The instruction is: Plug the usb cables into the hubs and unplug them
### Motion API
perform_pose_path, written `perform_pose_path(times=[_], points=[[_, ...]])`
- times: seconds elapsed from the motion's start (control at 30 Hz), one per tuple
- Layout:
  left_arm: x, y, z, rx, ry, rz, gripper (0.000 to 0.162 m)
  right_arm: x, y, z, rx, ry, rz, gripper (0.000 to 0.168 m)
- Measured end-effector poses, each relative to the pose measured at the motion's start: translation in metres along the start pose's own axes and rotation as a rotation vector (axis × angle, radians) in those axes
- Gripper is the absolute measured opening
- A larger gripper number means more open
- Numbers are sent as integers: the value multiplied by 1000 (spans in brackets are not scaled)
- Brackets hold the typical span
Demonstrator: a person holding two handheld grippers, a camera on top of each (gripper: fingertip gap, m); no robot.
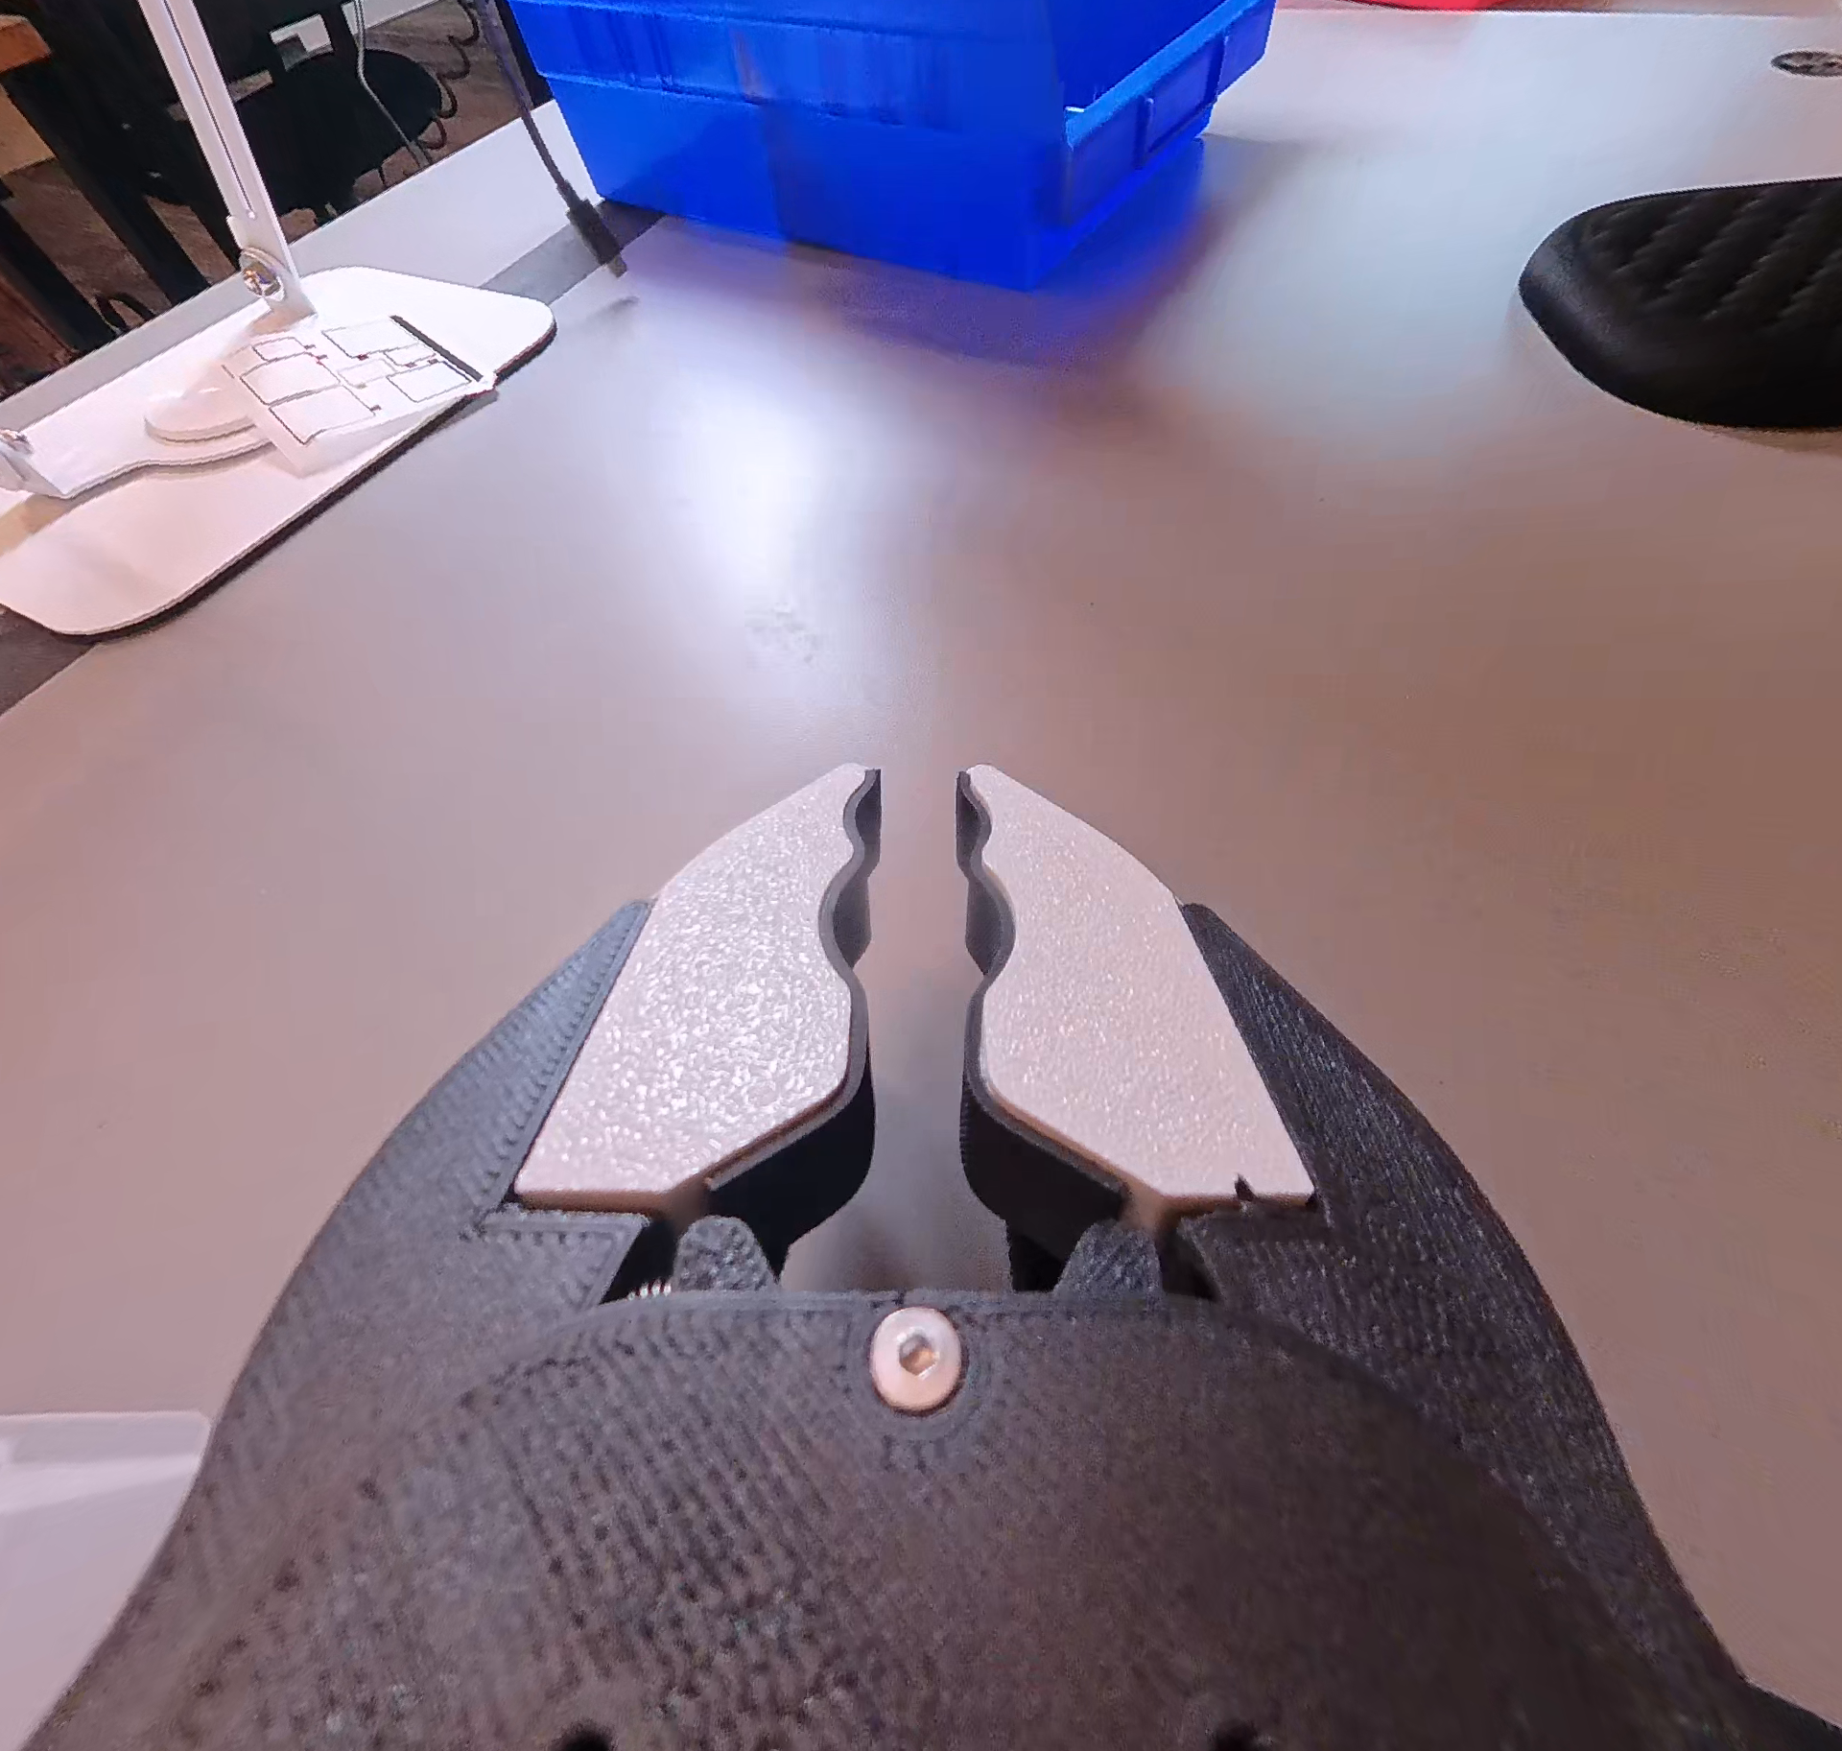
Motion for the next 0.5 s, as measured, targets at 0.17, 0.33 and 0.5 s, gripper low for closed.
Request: perform_pose_path(times=[0.17, 0.33, 0.5], points=[[0, -1, 0, 7, 0, 5, 14, -63, 25, -9, -233, 225, 138, 65], [0, -4, -1, -5, -4, 16, 14, -84, 7, -23, -273, 303, 269, 61], [1, -8, -2, -24, -6, 18, 14, -110, 6, -24, -266, 312, 328, 50]])
Point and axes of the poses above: each gripper's, where its closed fingertips meet, x back along the fingers, z out of its underside, y = z × x across the jaws, the point moved 4 cm from there along x, back along the fingers, and after that the axes turned 2 degrees about z, right-handed, at the moved point
